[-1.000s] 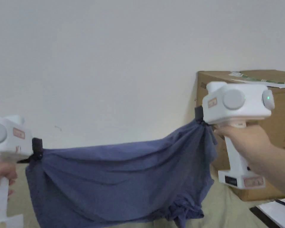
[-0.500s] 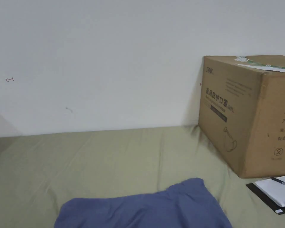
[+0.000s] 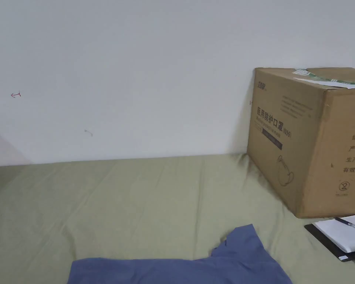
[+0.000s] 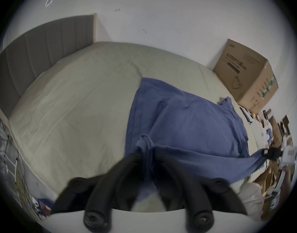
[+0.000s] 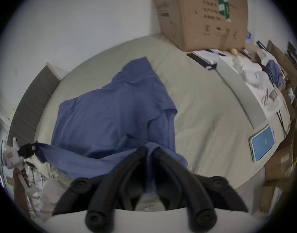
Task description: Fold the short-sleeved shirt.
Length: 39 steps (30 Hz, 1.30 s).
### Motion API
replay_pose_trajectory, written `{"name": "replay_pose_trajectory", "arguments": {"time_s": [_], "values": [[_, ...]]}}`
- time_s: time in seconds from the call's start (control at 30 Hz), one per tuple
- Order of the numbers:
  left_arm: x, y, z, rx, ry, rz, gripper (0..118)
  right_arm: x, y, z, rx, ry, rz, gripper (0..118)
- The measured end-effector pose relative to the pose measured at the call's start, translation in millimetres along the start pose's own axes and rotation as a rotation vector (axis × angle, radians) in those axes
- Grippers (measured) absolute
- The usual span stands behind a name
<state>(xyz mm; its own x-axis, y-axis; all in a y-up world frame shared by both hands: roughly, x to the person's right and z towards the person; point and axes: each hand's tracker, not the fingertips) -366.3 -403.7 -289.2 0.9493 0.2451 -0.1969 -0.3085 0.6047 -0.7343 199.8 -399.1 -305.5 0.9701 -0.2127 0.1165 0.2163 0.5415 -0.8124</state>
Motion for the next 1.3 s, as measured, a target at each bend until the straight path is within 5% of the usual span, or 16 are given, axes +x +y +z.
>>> {"name": "replay_pose_trajectory", "arguments": {"time_s": [0.03,0.1,0.13,0.27,0.47,0.5,0.57,0.6,0.7,0.83,1.0,1.1,1.2,1.23,1.3], "values": [[-3.4,-0.2,-2.9,-0.004,0.012,0.023,38,1.8,-1.4,-1.7,0.012,-0.004,-0.006,35],[-12.7,-4.3,-0.8,0.016,0.004,0.062,99,6.7,-6.2,-0.1,0.005,-0.006,-0.008,104],[-14.7,-7.0,4.6,0.046,-0.022,0.096,118,8.3,-9.1,2.9,0.011,-0.005,-0.014,117],[-28.0,-10.5,22.2,0.069,-0.085,0.131,117,9.5,-10.3,30.2,0.101,0.009,-0.033,112],[-5.9,-7.5,62.7,0.218,-0.16,0.017,112,-41.5,-9.3,81.3,0.326,0.267,0.029,108],[2.0,-8.7,71.4,0.285,-0.176,-0.01,99,-55.7,-10.1,85.6,0.381,0.306,0.045,99],[16.4,-6.6,82.5,0.363,-0.188,-0.08,17,-78.7,-8.5,92.5,0.461,0.329,0.102,44],[24.6,-3.9,83.7,0.378,-0.172,-0.112,0,-90.1,-6.0,93.7,0.487,0.311,0.138,9],[41.0,18.1,82.9,0.392,-0.167,-0.143,0,-110.0,1.0,81.6,0.511,0.217,0.206,0],[37.8,92.3,46.4,0.346,-0.173,-0.134,0,-119.0,13.5,73.0,0.484,0.296,0.225,0],[23.7,199.3,-80.5,-0.056,-0.1,-0.207,0,-115.8,23.9,49.8,0.423,0.283,0.227,0],[12.8,220.4,-149.3,-0.131,-0.049,-0.2,5,-111.0,24.5,30.1,0.375,0.286,0.201,0],[-0.2,226.1,-207.3,-0.211,-0.032,-0.125,103,-109.8,29.0,9.4,0.33,0.264,0.227,0],[-3.7,225.9,-222.7,-0.221,-0.013,-0.105,118,-109.8,30.1,2.2,0.316,0.254,0.239,0],[-7.6,227.1,-248.8,-0.221,0.005,-0.09,117,-108.8,33.1,-10.3,0.294,0.245,0.25,0]]}}
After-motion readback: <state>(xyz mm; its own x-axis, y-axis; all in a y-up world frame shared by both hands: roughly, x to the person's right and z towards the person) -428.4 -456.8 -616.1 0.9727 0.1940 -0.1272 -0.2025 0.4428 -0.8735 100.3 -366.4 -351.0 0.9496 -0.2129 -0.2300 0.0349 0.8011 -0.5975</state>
